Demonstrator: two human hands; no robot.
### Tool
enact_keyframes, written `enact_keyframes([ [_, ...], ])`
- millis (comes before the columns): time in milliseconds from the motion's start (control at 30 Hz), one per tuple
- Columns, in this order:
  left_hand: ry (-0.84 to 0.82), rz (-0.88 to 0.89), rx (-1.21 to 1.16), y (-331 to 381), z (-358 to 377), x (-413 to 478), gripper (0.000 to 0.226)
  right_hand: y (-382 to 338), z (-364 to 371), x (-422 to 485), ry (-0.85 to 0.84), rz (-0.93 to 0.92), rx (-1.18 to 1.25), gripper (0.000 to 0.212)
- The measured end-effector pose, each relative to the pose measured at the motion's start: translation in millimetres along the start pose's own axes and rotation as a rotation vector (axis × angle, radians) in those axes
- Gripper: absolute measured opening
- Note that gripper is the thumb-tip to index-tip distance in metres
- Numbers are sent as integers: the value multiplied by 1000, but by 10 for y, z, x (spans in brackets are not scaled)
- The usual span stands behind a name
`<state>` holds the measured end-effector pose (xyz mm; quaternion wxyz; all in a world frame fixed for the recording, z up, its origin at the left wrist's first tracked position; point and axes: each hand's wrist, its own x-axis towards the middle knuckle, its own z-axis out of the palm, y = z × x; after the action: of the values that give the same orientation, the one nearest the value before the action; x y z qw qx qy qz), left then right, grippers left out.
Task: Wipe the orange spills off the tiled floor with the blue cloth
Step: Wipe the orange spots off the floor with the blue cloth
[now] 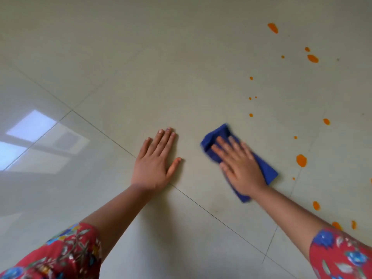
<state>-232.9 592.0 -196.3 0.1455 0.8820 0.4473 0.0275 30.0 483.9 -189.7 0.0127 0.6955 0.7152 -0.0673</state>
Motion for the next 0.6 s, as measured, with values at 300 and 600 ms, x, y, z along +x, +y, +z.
enact_keyframes([
  [300, -15, 5, -40, 20, -30, 22, 58, -460, 114, -264, -32, -115, -2, 55],
  [600, -1, -105, -87, 335, -166, 174, 57, -7, -94, -16, 54, 382, 28, 55],
])
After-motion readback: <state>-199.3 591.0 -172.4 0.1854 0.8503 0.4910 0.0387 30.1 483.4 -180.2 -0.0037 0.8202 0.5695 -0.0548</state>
